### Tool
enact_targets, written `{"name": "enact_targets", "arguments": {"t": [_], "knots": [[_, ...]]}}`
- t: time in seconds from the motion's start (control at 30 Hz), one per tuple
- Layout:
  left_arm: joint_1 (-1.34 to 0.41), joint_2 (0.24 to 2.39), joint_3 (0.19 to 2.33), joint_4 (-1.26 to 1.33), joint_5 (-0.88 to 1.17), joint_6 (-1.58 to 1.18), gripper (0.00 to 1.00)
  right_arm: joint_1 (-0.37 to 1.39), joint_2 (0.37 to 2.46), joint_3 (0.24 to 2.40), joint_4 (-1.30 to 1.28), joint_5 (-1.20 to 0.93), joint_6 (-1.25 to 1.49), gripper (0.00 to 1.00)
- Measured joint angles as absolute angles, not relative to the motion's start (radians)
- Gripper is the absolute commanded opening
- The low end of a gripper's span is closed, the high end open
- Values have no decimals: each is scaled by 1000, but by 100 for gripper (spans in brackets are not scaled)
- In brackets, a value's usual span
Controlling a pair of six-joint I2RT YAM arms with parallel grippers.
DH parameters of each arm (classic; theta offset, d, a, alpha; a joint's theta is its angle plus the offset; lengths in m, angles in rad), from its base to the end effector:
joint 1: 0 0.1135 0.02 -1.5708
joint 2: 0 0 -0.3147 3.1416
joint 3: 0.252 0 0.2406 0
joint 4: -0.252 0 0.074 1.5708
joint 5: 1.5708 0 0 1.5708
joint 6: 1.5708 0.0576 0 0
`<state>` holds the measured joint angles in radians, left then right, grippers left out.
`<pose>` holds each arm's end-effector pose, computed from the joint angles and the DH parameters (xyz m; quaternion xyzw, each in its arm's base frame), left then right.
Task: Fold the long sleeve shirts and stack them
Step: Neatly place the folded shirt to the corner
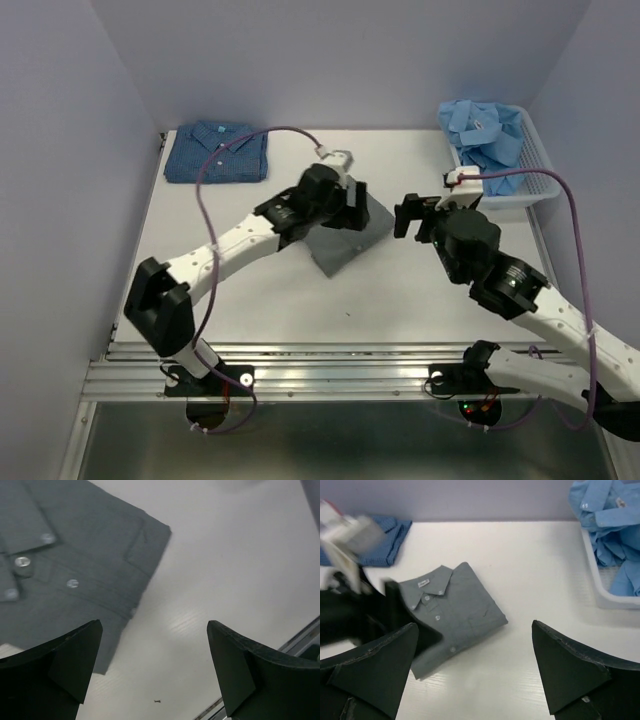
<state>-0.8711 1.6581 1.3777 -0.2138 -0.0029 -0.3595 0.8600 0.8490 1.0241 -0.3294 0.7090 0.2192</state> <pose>0.2602 -0.3088 0.3577 0.2165 0.8308 -0.2949 0.4194 0.1246 0.0872 0.4313 -0.0100 0.7471 0.0873 0.6588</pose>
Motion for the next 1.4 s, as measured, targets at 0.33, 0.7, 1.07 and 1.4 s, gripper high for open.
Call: {"name": "enact_targets", "arguments": {"t": [0.33, 0.7, 1.07, 1.4], "knots": [[-471, 1384, 1044, -54, -1, -616, 99, 661, 1341, 1088, -257, 315, 271, 100], [-263, 1584, 936, 117, 210, -722, 99, 625, 1739, 1332, -246, -178, 89, 100], [-160, 1597, 857, 154, 252, -766, 78, 791, 2125, 1647, -310, -4, -140, 94], [-160, 1755, 859, 212, 331, -782, 0, 813, 2166, 1647, -328, 175, -179, 24]]}}
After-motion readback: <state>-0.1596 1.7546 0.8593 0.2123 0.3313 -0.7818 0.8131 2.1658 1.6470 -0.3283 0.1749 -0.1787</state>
